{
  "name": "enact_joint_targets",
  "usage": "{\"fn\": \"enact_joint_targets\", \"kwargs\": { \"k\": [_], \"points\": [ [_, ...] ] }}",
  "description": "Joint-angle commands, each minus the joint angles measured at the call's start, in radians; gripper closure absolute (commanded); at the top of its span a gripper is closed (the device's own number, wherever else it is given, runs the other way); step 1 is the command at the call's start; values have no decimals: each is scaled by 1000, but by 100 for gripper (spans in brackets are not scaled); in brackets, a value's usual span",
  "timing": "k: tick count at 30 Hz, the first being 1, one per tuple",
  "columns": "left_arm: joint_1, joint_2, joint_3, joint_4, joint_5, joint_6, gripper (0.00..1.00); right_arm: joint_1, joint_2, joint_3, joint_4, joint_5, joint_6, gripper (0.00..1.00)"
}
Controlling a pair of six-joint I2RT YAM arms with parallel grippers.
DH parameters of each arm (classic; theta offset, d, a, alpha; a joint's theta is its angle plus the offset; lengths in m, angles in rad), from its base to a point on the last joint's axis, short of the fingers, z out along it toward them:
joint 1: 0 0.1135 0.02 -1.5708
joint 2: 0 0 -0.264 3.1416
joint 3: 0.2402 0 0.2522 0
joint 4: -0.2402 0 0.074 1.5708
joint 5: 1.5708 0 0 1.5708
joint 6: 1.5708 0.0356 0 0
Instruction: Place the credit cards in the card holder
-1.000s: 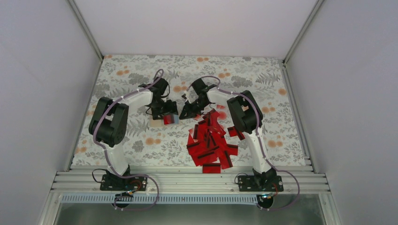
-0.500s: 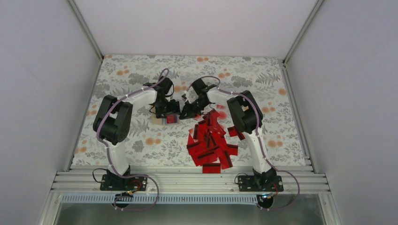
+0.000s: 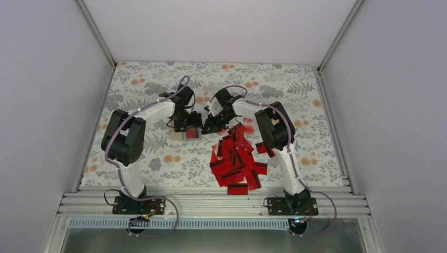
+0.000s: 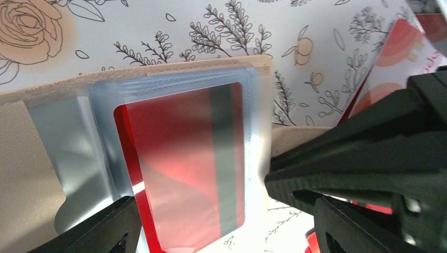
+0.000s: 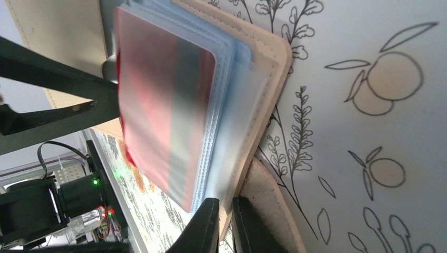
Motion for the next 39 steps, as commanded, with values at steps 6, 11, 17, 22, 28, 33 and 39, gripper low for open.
{"fn": "enact_joint_targets", "kwargs": {
  "k": [6,11,17,22,28,33,39],
  "points": [
    [-8,-81,19,-39,21,17,18,14,-57,2,-12,15,-1,90],
    [-4,-83,-6,-39,25,47,16,12,-76,-1,-16,18,2,89],
    [4,-75,-32,-5,54,80,14,13,-95,-2,-14,3,9,89],
    [9,-56,-40,-1,48,89,12,12,-109,5,-6,-47,16,87],
    [14,-105,-46,-9,24,86,8,13,-116,0,27,-106,39,85],
    [24,-152,-56,-26,-32,81,12,12,-107,-3,55,-143,61,80],
    [43,-179,-105,-8,-57,91,39,13,-86,2,83,-160,94,77]
  ]
}}
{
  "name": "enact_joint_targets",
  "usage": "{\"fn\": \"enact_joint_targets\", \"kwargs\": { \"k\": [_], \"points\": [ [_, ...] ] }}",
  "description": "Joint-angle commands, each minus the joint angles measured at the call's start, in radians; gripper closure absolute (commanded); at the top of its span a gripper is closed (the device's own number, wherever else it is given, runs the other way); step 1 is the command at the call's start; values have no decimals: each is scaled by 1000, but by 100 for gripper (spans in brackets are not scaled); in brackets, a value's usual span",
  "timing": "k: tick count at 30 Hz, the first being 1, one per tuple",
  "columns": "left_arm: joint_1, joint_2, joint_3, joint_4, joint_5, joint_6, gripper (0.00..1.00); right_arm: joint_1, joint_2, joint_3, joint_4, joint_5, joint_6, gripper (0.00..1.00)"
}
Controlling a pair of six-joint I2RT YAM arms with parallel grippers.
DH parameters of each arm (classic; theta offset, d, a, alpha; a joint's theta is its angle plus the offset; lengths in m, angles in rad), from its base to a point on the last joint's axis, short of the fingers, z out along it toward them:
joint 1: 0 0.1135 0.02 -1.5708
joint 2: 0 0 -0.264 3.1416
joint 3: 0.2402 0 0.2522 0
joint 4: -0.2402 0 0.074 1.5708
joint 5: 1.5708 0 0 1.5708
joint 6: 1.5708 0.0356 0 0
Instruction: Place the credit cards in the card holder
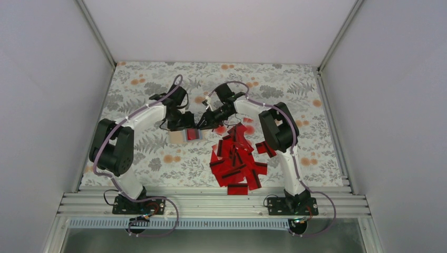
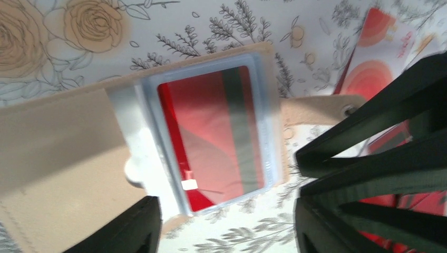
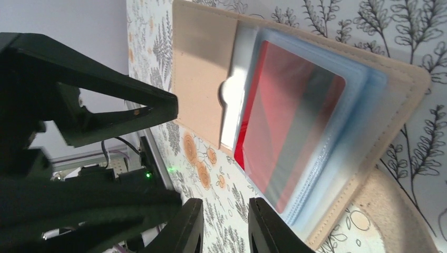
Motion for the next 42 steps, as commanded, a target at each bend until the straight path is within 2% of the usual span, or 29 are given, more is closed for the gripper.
{"fn": "enact_joint_targets", "kwargs": {
  "k": [1,4,13,17,27,36,42],
  "points": [
    [16,-20,-40,14,-41,9,44,9,-15,6,37,-44,35,76],
    [24,-17,-61,23,-43,20,55,9,-2,14,36,-25,46,74],
    [44,28,-81,65,-31,66,72,10,38,29,20,13,54,73],
    [49,55,-82,76,-27,80,76,9,54,43,16,17,55,73],
    [50,98,-83,107,7,100,77,9,95,77,-4,40,53,72],
    [50,125,-96,121,20,108,86,11,108,78,-10,50,48,71],
    [49,135,-104,131,28,113,88,18,115,86,-3,35,50,71]
  ]
}}
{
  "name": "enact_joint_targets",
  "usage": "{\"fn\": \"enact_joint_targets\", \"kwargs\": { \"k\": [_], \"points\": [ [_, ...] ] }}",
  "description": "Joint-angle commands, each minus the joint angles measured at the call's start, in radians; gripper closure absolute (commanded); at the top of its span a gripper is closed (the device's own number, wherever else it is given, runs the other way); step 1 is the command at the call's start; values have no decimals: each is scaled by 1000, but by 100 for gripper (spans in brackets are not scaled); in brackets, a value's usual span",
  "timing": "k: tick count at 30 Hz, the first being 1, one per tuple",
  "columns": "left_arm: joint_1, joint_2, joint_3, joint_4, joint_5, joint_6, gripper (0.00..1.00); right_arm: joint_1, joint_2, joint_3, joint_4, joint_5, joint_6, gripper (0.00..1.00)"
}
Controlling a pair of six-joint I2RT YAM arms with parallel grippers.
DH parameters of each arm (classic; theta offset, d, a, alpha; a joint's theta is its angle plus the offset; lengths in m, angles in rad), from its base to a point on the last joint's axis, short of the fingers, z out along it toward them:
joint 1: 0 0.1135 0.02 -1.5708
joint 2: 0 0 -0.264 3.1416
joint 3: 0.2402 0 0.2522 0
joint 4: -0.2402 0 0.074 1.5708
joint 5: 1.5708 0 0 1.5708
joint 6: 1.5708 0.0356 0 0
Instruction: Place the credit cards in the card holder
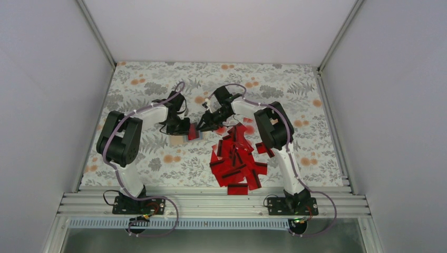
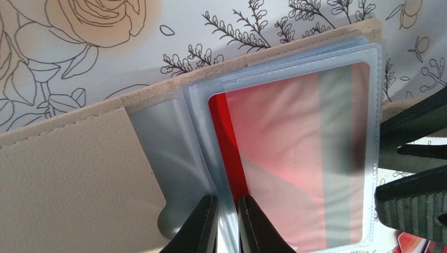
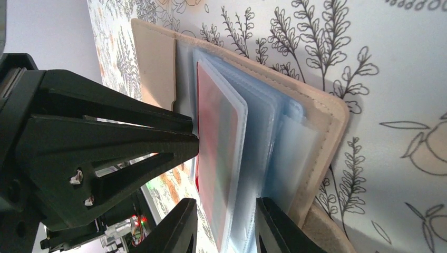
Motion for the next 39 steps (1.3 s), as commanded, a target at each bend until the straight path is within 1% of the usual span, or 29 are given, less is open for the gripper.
{"fn": "enact_joint_targets", "kwargs": {
  "k": [1,8,14,28,34,39],
  "points": [
    [2,24,-17,18,19,18,88,17,30,36,-6,-14,-2,71],
    [3,28,-13,18,23,19,89,20,23,53,-15,-16,-3,71],
    [2,29,-15,19,23,19,89,23,5,72,-58,48,-24,71],
    [2,29,-12,19,23,12,89,38,-25,90,-99,92,-39,72],
    [2,29,-12,19,23,11,90,45,-36,100,-112,102,-41,73],
    [2,29,-10,19,24,9,89,49,-45,104,-122,112,-43,76]
  ]
}}
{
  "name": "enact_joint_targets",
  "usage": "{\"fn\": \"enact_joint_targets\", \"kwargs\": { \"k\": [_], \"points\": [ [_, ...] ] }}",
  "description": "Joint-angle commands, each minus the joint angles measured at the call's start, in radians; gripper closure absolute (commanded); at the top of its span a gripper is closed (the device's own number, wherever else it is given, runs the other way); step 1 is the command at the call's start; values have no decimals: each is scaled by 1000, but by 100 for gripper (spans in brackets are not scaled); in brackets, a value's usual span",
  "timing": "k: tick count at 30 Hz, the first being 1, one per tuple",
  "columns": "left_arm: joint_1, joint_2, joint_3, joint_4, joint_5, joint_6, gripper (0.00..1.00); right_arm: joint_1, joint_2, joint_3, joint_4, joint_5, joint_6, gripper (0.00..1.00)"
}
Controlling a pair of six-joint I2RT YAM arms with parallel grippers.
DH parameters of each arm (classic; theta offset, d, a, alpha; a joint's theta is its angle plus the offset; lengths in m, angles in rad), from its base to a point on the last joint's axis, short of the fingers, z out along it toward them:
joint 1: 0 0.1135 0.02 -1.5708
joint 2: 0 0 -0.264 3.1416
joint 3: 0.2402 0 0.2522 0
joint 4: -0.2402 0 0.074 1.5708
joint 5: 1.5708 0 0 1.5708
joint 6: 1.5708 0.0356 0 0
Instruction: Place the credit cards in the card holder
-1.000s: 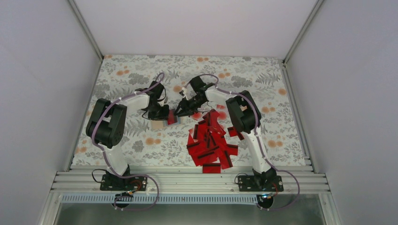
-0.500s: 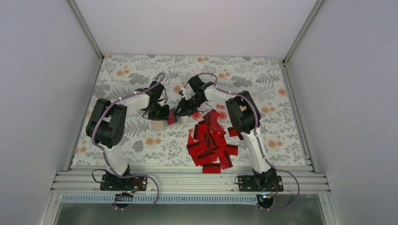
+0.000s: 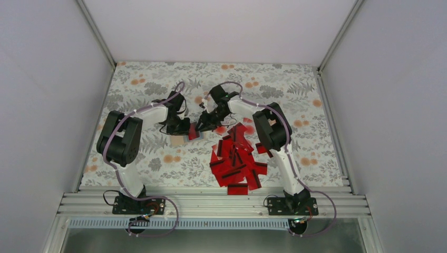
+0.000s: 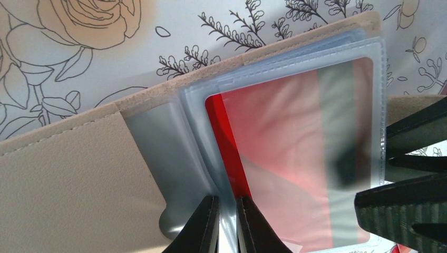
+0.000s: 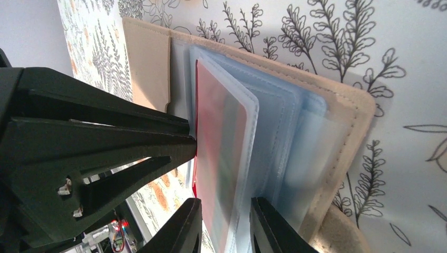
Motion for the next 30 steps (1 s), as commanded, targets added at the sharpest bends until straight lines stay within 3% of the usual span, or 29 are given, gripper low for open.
{"fn": "enact_joint_targets", "kwargs": {
  "k": [1,19,30],
  "points": [
    [-3,25,-8,13,12,2,90,18,-55,34,-29,20,-13,76],
    [-4,4,3,3,12,-14,89,31,-68,53,-33,-9,-18,79],
    [-3,-53,41,-51,-19,-30,79,39,-59,54,-6,-42,-4,78]
  ]
}}
